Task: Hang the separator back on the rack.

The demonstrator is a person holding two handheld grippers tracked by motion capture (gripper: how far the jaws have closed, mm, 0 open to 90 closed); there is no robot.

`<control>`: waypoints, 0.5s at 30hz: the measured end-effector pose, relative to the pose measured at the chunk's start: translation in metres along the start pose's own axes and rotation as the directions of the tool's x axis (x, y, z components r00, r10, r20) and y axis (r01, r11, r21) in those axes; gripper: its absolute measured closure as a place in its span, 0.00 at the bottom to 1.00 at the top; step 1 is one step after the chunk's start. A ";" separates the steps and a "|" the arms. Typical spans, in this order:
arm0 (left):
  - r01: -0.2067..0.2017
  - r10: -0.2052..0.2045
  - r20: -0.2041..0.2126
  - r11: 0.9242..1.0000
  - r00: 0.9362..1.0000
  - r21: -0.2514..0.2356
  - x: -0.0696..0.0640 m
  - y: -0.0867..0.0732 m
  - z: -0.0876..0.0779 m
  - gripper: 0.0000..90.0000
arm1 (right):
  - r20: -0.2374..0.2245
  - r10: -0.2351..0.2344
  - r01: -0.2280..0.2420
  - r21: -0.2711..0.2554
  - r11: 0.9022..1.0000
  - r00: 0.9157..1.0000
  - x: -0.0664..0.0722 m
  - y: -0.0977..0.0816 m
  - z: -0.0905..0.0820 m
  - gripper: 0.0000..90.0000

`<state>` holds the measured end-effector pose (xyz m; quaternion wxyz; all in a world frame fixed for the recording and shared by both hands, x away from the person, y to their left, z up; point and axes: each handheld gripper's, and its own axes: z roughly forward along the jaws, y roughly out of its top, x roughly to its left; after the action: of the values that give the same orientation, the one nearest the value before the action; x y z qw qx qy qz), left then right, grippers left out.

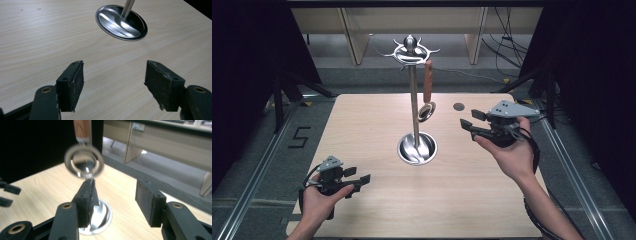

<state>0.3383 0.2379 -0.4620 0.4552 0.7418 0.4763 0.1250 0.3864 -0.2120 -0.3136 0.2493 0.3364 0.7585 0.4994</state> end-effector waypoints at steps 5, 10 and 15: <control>0.009 -0.009 0.003 1.000 1.000 0.004 -0.001 -0.001 0.001 0.34 | 0.009 0.027 -0.027 0.009 1.000 1.000 -0.009 -0.018 -0.006 0.56; 0.010 -0.010 -0.003 1.000 1.000 0.005 0.000 -0.001 0.001 0.34 | 0.030 0.059 -0.060 0.030 0.998 0.998 -0.021 -0.041 -0.014 0.56; 0.010 -0.010 0.004 1.000 1.000 0.003 0.000 -0.001 0.002 0.34 | 0.059 0.088 -0.090 0.025 0.996 0.994 -0.027 -0.057 -0.016 0.55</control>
<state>0.3388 0.2367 -0.4643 0.4556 0.7404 0.4794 0.1203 0.3772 -0.2577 -0.3594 0.2439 0.3877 0.7421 0.4894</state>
